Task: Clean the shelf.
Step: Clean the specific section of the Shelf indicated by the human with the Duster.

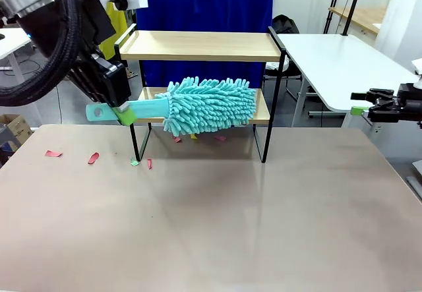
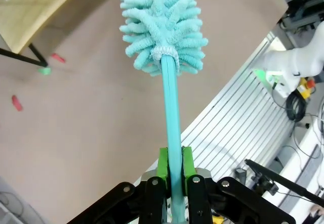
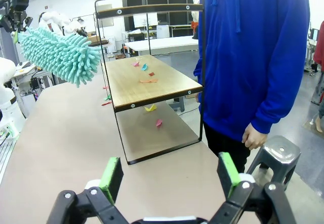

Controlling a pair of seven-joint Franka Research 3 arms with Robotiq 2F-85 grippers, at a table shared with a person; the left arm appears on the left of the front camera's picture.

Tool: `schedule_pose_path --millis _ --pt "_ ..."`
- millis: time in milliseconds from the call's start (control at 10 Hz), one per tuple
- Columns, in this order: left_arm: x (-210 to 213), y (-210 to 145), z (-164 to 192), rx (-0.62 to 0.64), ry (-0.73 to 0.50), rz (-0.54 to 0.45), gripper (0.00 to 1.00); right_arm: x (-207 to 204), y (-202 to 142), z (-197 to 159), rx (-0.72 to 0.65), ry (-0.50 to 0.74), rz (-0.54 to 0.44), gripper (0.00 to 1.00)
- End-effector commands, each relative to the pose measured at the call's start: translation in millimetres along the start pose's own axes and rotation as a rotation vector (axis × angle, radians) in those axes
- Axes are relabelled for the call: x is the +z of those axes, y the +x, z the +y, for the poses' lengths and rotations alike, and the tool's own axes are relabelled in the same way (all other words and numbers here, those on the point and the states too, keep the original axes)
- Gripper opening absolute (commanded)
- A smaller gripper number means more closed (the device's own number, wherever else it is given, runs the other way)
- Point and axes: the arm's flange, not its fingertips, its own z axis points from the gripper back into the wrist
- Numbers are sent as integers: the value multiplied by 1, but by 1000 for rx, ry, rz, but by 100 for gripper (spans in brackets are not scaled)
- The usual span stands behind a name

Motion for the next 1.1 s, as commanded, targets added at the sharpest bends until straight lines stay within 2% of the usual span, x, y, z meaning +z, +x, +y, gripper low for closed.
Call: schedule_pose_path --millis 0,200,400,700,1000 --pt "-21 25 -7 14 1 -37 13 -2 5 0 -10 -6 24 100" --pt "-39 44 -9 56 -2 -99 13 -2 5 0 -10 -6 24 100" --pt "-55 61 -18 155 42 -158 13 -2 5 0 -10 -6 24 100" --pt "-85 99 -49 260 98 -245 13 -2 5 0 -10 -6 24 100" --pt "-124 154 -63 367 167 -244 13 -2 5 0 -10 -6 24 100"
